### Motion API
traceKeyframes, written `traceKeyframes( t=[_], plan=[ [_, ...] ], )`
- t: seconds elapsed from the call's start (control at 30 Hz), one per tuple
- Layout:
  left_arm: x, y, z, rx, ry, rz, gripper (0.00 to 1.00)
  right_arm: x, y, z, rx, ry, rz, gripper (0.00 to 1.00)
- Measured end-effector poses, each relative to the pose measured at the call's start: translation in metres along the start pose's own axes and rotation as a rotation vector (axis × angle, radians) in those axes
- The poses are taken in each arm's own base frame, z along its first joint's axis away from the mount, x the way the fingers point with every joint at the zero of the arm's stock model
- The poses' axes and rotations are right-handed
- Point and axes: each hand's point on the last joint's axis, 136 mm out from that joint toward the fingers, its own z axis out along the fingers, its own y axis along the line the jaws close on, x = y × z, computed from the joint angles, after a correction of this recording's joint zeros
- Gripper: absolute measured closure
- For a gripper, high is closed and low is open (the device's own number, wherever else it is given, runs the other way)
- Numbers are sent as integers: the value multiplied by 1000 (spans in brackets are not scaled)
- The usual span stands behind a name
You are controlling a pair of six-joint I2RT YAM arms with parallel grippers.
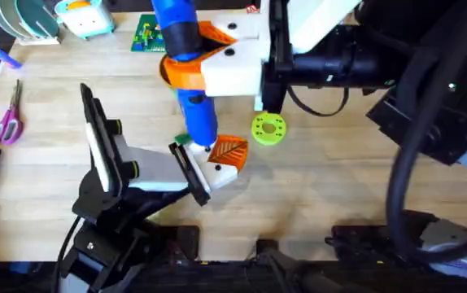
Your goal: Pick up the gripper from the table and insert it into the empty holder that is missing its gripper. Then pick up a screw, insert it into the mounting hole, and use the screwdriver to tighten it. Finally, clean up the table by picking up the vegetable and placing it into the bucket.
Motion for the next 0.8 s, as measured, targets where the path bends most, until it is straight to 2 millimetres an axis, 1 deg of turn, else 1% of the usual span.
traceKeyframes(
  t=[0.17,0.23,0.3,0.4,0.47,0.5,0.53,0.6,0.7,0.77,0.8],
  plan=[
    [0,0,0,0,0,1,985,-3,1,0,-3,-11,-8,976],
    [0,0,0,0,0,1,985,-13,2,-1,-12,-54,-35,976],
    [0,0,0,0,0,1,985,-32,2,-6,-18,-124,-93,976],
    [0,0,0,0,-1,1,985,-56,-4,-23,17,-192,-163,976],
    [0,0,0,0,-1,1,985,-64,-14,-38,65,-199,-194,976],
    [0,0,0,0,-1,1,985,-64,-22,-46,96,-190,-209,976],
    [0,0,0,0,-1,1,985,-62,-31,-52,129,-174,-220,976],
    [0,0,0,0,0,1,985,-45,-58,-64,220,-96,-230,976],
    [0,0,0,0,-1,1,985,-7,-105,-85,379,55,-240,976],
    [0,0,0,-1,-1,1,985,19,-140,-105,501,167,-275,976],
    [0,0,0,-1,-1,1,985,28,-154,-114,550,213,-298,976]
  ],
)
